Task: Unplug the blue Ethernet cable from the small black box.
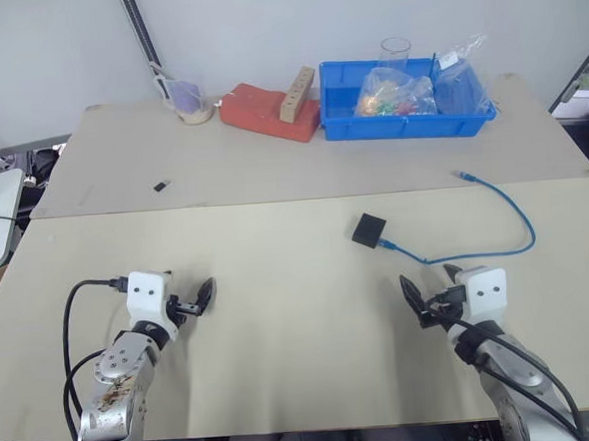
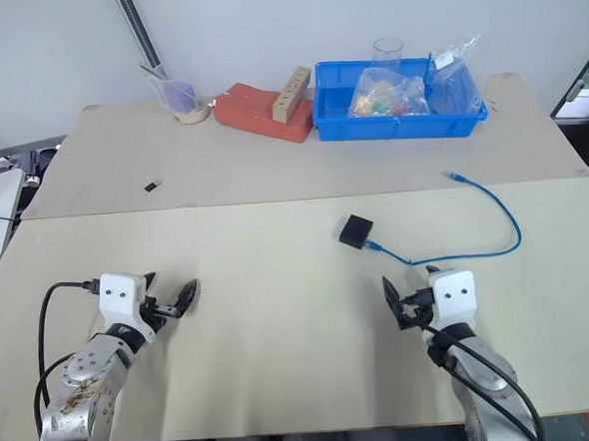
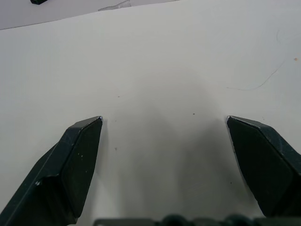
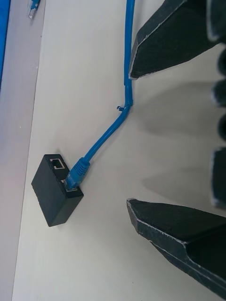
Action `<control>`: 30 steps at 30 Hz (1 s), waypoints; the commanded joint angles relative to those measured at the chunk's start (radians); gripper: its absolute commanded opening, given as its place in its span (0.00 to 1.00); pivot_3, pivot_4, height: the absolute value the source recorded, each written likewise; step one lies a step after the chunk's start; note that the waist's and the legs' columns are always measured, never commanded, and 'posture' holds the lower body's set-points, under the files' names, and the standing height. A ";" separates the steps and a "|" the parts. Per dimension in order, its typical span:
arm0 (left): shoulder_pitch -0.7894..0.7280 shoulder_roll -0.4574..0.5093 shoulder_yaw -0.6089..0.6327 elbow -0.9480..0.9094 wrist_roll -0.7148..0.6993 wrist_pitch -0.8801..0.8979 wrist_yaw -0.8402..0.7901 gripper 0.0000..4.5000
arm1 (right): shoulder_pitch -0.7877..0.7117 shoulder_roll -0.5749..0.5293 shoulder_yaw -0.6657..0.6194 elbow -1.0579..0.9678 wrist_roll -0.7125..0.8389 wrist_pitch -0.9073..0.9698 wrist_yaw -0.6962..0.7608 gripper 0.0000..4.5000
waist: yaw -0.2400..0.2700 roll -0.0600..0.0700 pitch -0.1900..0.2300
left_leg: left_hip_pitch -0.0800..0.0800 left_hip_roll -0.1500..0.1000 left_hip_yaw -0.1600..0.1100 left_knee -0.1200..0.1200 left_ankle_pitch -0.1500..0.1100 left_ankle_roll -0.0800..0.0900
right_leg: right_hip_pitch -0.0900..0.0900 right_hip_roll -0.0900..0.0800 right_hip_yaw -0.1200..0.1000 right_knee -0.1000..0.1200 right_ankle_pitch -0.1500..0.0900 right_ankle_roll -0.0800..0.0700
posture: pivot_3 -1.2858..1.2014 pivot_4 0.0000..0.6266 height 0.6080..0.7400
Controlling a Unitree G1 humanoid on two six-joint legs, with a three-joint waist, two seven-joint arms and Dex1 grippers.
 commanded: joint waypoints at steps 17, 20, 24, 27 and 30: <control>-0.411 0.320 -0.222 -0.182 -0.312 0.142 -0.679 1.00 | -0.553 -0.449 0.137 0.447 0.172 0.145 0.641 1.00 | -0.017 -0.002 0.002 | 0.002 0.000 0.003 0.002 0.000 0.001 | 0.005 0.002 -0.001 -0.002 0.000 0.000 | 0.52 0.24 1.00; -0.424 0.325 -0.229 -0.201 -0.324 0.151 -0.694 1.00 | -0.624 -0.430 0.176 0.571 0.138 0.087 0.685 1.00 | -0.023 -0.002 0.002 | 0.002 0.000 0.004 0.003 0.000 0.001 | 0.005 0.002 -0.001 -0.002 0.000 0.000 | 0.52 0.24 1.00; -0.421 0.331 -0.230 -0.215 -0.326 0.159 -0.695 1.00 | -0.723 -0.396 0.220 0.745 0.079 0.002 0.721 1.00 | -0.026 -0.002 0.002 | 0.002 0.000 0.003 0.003 0.000 0.001 | 0.005 0.002 -0.001 -0.002 0.000 0.000 | 0.52 0.24 1.00; -0.414 0.337 -0.227 -0.221 -0.326 0.160 -0.695 1.00 | -0.771 -0.385 0.235 0.834 0.046 -0.053 0.744 1.00 | -0.029 -0.002 0.002 | 0.002 0.001 0.003 0.003 0.000 0.001 | 0.005 0.002 -0.001 -0.001 0.000 0.000 | 0.52 0.24 1.00; -0.405 0.343 -0.223 -0.228 -0.329 0.158 -0.695 1.00 | -0.815 -0.375 0.239 0.886 0.045 -0.061 0.778 1.00 | -0.029 -0.002 0.002 | 0.003 0.001 0.003 0.003 0.000 0.001 | 0.006 0.002 -0.001 -0.001 0.000 0.000 | 0.52 0.24 1.00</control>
